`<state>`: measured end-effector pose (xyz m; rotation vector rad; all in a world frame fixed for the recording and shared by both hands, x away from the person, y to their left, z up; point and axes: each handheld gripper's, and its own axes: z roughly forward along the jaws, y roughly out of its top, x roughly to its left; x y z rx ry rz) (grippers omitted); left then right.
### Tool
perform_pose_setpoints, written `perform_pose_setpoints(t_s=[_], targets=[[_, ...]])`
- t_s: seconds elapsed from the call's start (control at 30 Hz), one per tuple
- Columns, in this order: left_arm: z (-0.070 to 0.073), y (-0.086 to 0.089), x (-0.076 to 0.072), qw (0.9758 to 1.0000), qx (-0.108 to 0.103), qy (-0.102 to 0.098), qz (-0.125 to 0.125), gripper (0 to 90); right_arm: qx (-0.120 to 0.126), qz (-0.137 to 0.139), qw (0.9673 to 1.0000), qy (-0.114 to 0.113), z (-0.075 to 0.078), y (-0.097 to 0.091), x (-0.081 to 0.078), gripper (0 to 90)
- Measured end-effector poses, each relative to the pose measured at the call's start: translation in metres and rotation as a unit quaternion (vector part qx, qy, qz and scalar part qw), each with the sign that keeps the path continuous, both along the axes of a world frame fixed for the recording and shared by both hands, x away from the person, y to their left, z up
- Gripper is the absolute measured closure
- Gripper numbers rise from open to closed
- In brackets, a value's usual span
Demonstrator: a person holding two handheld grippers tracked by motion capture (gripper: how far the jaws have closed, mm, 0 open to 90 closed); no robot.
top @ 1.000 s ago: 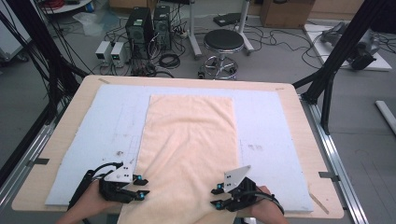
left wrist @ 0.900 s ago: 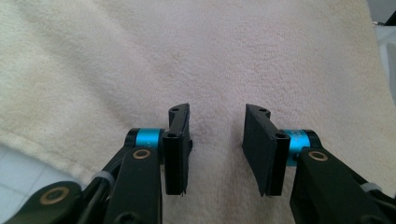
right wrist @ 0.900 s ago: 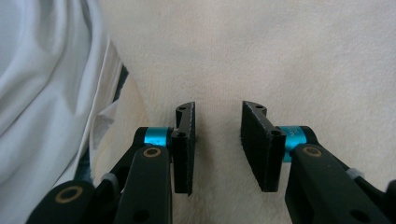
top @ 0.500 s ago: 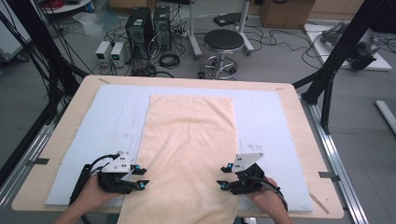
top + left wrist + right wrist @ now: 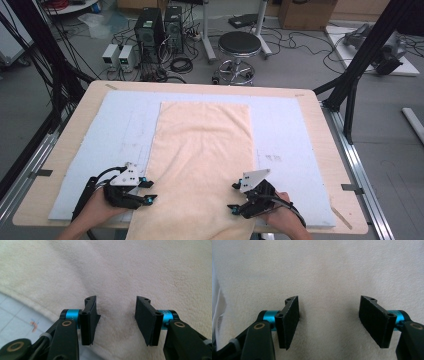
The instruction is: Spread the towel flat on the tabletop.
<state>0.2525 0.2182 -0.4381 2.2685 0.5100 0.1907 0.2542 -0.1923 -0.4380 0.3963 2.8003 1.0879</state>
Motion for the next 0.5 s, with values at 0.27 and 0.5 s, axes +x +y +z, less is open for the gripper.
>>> perform_pose_setpoints(t_s=[0.27,0.5], targets=[[0.0004,0.0055,-0.0083,1.0,0.004,-0.002,0.009,52.3,0.002,0.002,1.0,-0.003,-0.0003,-0.0025,-0.008,32.8],[0.0005,0.0094,-0.0102,0.9999,-0.001,0.005,0.011,52.6,0.005,0.0,1.0,0.003,-0.0005,-0.004,-0.0102,31.6]])
